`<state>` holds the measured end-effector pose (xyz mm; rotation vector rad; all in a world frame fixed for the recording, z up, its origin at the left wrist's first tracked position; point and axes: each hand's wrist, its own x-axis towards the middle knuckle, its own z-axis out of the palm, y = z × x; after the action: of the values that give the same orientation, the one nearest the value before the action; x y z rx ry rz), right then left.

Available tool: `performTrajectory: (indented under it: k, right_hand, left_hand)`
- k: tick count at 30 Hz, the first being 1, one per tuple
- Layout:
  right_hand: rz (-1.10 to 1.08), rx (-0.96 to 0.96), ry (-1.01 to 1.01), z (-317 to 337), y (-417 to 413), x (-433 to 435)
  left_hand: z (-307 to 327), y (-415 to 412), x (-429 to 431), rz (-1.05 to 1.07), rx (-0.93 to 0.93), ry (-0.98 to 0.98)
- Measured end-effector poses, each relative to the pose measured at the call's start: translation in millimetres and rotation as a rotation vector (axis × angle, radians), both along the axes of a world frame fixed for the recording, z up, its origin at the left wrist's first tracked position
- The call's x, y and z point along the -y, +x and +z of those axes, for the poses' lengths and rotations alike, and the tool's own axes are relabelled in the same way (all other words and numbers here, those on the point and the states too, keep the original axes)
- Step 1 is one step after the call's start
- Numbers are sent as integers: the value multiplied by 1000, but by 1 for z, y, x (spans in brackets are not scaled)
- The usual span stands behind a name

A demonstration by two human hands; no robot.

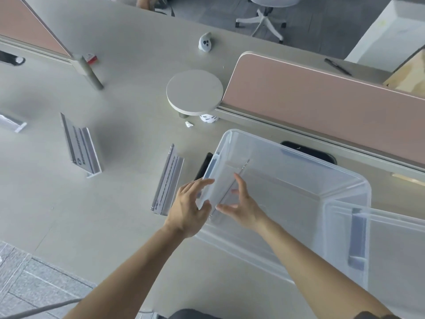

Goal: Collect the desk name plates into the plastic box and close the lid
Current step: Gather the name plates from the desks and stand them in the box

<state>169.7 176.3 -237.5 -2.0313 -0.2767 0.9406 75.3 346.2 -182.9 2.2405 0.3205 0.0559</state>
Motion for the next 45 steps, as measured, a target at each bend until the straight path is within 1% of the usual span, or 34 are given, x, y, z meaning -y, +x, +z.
performTrajectory:
  k: [4,7,11,13,17,22,25,27,31,33,36,40,45]
  right_hand:
    - [-47,-17,40,3,-2,-6]
    - [-9,-29,72,6,-2,-10]
    - [55,-54,54,9,1,-16]
    - [56,-57,36,9,3,-18]
    - [52,-82,66,7,4,-18]
    - [56,-105,94,9,4,-18]
    - [85,-60,60,18,5,-20]
    - [88,6,4,27,6,-17]
    - [1,125,-70,57,9,6]
    - [-64,192,-101,78,5,26]
    - [-182,325,-159,116,-16,60]
    - [-287,464,-311,168,-71,105]
    - [-490,455,-507,206,-162,173]
  left_hand:
    - [0,1,1,2,-30,-9]
    - [-1,1,0,2,-42,-8]
    - [0,1,0,-4,-29,-12]
    - [0,1,0,-10,-20,-11]
    - [-2,0,-1,-15,-16,1]
    - [-1,1,1,-14,-56,56]
    - [3,2,2,-28,-82,119]
    - [8,1,3,-48,-46,169]
    - [16,-3,4,-9,77,183]
    - [26,-4,3,-37,125,204]
    - [48,-5,6,-154,123,96]
    - [60,-3,21,-287,121,20]
    - [65,-25,93,-469,86,-121]
